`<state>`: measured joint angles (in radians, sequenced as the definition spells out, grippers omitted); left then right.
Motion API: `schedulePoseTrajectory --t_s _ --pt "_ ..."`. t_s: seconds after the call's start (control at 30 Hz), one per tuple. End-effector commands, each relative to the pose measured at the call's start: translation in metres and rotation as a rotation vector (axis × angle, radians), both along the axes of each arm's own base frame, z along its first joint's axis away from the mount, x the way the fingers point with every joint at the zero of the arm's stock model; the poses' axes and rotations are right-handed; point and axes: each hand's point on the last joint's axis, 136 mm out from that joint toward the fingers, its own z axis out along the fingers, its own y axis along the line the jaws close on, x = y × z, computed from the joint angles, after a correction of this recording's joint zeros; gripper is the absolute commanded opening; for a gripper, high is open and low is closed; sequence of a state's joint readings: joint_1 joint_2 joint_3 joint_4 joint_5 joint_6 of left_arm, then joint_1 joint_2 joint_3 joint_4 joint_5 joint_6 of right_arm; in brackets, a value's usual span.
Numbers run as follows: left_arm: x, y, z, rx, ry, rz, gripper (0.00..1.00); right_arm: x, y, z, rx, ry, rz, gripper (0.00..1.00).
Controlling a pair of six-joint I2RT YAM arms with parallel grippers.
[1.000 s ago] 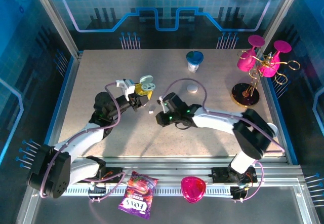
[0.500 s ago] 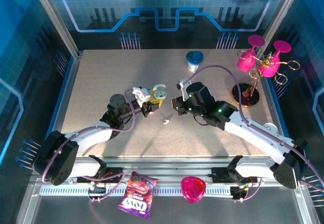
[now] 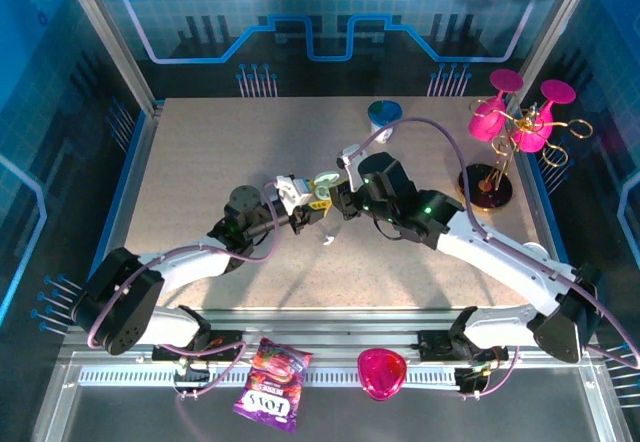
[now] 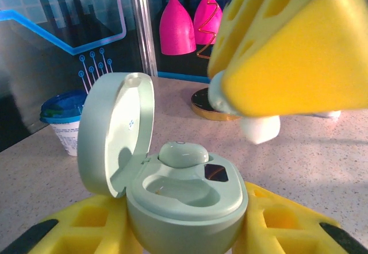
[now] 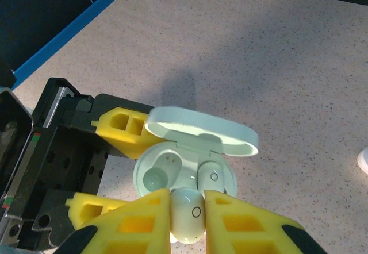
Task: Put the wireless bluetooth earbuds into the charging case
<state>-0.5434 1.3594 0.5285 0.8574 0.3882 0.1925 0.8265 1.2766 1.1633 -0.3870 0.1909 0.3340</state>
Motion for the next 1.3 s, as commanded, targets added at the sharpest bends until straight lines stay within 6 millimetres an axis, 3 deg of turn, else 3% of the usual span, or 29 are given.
schedulePoseTrajectory --t_s 0.0,0.53,0.77,1.0,1.27 --pt "0.002 -0.007 0.013 -0.007 -0.051 -0.007 0.24 0.001 0.012 0.016 0.015 -0.039 0.032 0.17" --pt "0.000 -0.013 0.019 -0.012 -0.065 -0.029 0.24 0.016 0.021 -0.001 -0.031 -0.019 0.018 0.17" --pt "0.002 -0.013 0.019 -0.011 -0.061 -0.021 0.24 0.013 0.025 -0.003 -0.021 -0.004 0.044 0.17" --pt "0.005 -0.014 0.019 -0.011 -0.056 -0.017 0.24 0.001 0.032 -0.003 0.002 0.022 0.106 0.26" --pt "0.004 -0.014 0.020 -0.029 -0.053 -0.017 0.24 -0.007 0.018 0.014 0.047 -0.010 0.082 0.34"
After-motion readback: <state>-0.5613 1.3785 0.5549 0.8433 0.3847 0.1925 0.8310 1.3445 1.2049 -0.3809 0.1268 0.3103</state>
